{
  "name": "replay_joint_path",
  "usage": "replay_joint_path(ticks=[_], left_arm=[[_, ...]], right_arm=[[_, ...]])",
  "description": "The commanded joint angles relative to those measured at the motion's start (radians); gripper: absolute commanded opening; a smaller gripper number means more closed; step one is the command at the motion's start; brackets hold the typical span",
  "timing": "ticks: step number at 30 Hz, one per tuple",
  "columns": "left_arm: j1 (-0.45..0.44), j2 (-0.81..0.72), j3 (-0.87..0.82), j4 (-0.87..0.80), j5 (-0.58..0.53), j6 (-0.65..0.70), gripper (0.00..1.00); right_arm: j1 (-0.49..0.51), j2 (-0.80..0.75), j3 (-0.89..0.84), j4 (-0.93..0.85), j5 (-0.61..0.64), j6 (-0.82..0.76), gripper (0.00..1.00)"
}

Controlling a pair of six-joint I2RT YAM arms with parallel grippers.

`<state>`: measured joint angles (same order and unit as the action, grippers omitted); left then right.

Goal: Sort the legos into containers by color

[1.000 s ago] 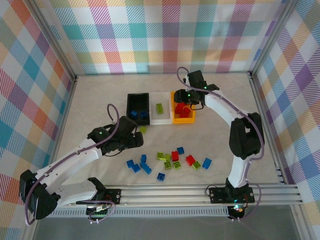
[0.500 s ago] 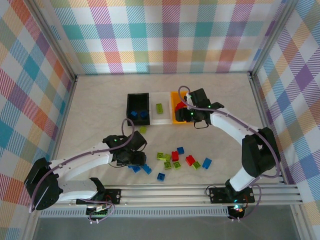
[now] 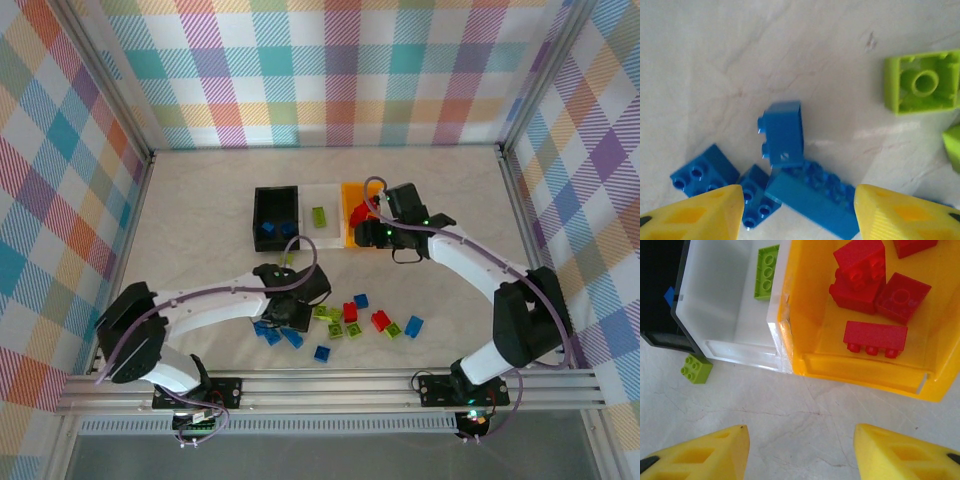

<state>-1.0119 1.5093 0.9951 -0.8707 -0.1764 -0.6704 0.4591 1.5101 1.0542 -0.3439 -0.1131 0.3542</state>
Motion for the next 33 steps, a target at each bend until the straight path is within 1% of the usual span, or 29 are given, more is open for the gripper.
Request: replay_joint_path(ticks=[1, 5, 11, 20, 23, 25, 28, 30, 33], left_arm=[[0.025, 0.056, 0.037, 0.009, -0.047, 0.05, 0.56], [0.057, 0.102, 0.041, 0.019, -0.045, 0.06, 0.5], [0.077, 0.154, 0.019, 0.051, -0.031, 0.06, 0.49], [0.087, 0.158, 0.019, 0.069, -0.032, 0.055, 0.27], [0.099, 0.147, 0.031, 0.061, -0.04, 0.054, 0.24], [0.124, 0.122, 0.044, 0.054, -0.04, 0.053, 0.22], [0.186, 0.066, 0.095, 0.033, -0.065, 0.063, 0.21], [0.248, 0.036, 0.146, 0.03, -0.07, 0.079, 0.2], [0.339, 0.041, 0.257, 0.02, -0.085, 0.111, 0.2]], right_arm=[[-0.013, -0.049, -0.016, 0.021, 0.002, 0.007, 0.58], [-0.026, -0.078, -0.032, 0.026, 0.0, 0.011, 0.58], [-0.042, -0.088, -0.042, 0.036, -0.014, 0.015, 0.58], [-0.051, -0.091, -0.039, 0.04, -0.022, 0.017, 0.58], [-0.053, -0.091, -0.042, 0.04, -0.025, 0.019, 0.58], [-0.053, -0.091, -0.042, 0.036, -0.025, 0.02, 0.58], [-0.053, -0.097, -0.047, 0.035, -0.034, 0.026, 0.58], [-0.053, -0.103, -0.054, 0.039, -0.042, 0.028, 0.58], [-0.053, -0.11, -0.065, 0.039, -0.049, 0.031, 0.58]])
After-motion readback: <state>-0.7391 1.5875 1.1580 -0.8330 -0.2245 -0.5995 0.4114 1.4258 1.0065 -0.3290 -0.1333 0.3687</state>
